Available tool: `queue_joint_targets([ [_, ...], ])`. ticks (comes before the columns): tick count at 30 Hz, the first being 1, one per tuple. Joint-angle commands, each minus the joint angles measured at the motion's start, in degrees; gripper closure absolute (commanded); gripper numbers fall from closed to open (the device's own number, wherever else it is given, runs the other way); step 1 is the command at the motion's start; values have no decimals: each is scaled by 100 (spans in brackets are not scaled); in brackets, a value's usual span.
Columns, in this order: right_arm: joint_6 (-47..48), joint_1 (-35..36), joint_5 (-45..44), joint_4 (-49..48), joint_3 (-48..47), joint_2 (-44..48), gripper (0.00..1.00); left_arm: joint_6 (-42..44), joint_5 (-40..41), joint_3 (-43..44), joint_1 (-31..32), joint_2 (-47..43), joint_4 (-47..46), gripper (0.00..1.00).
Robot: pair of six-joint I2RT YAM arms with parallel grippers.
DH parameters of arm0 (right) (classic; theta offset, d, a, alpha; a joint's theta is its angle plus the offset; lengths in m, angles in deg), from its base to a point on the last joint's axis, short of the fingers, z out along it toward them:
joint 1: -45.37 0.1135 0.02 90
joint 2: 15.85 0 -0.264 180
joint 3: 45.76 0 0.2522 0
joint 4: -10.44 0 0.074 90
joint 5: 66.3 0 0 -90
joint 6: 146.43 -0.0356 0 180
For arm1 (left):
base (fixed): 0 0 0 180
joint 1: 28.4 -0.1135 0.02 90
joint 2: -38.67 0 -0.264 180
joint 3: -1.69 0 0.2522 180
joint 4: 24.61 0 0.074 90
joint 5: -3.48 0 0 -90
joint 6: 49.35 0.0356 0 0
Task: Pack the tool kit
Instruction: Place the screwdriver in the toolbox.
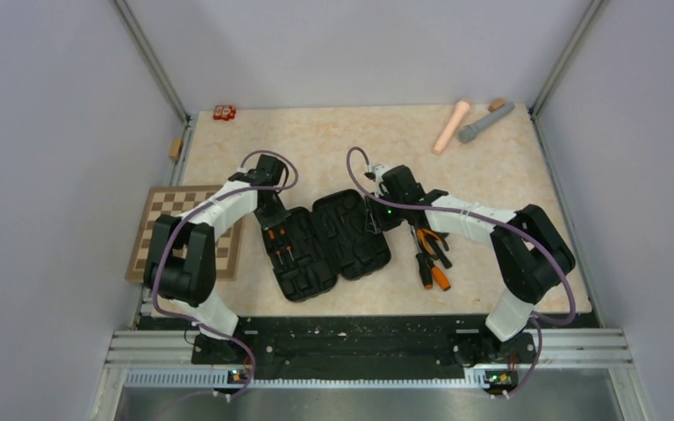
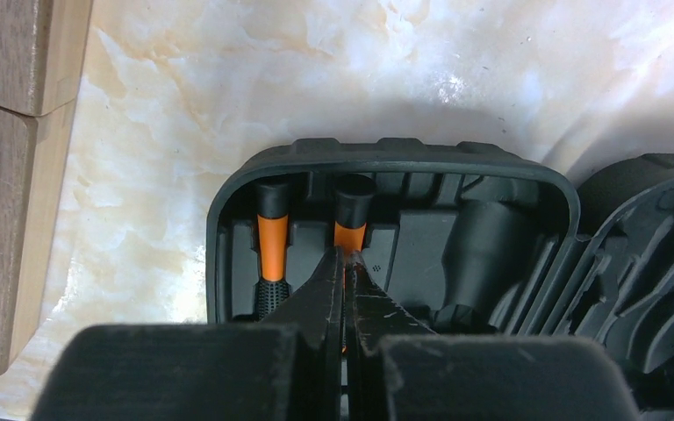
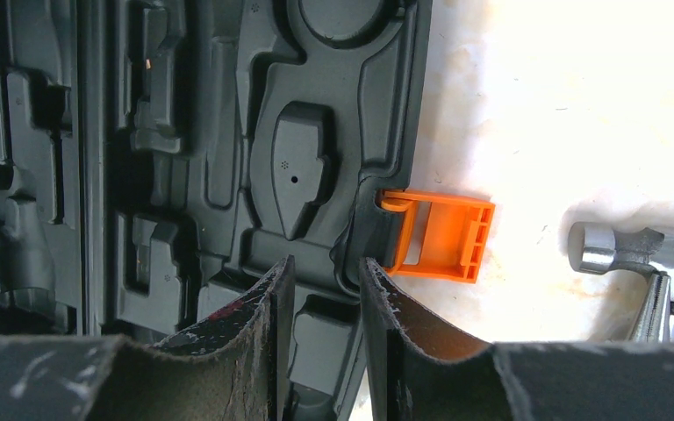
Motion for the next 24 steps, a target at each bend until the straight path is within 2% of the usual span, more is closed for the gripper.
queue_joint_targets([
  [1,78,-50,-75,15,-97,225,67,-9,-667,-343,-8,714,89,100],
  [7,81,-48,-66,-24,-62,267,67,-110,-1084,-540,-8,883,-200,100],
  [14,116,-52,-96,-54,-30,342,67,-193,-1387,-314,76,1222,-306,100],
  [19,154,-54,-144,-62,-17,395,67,-303,-1336,-244,350,1361,-304,100],
  [24,198,-61,-193,-1,-35,526,67,-357,-700,-111,445,789,-163,98],
])
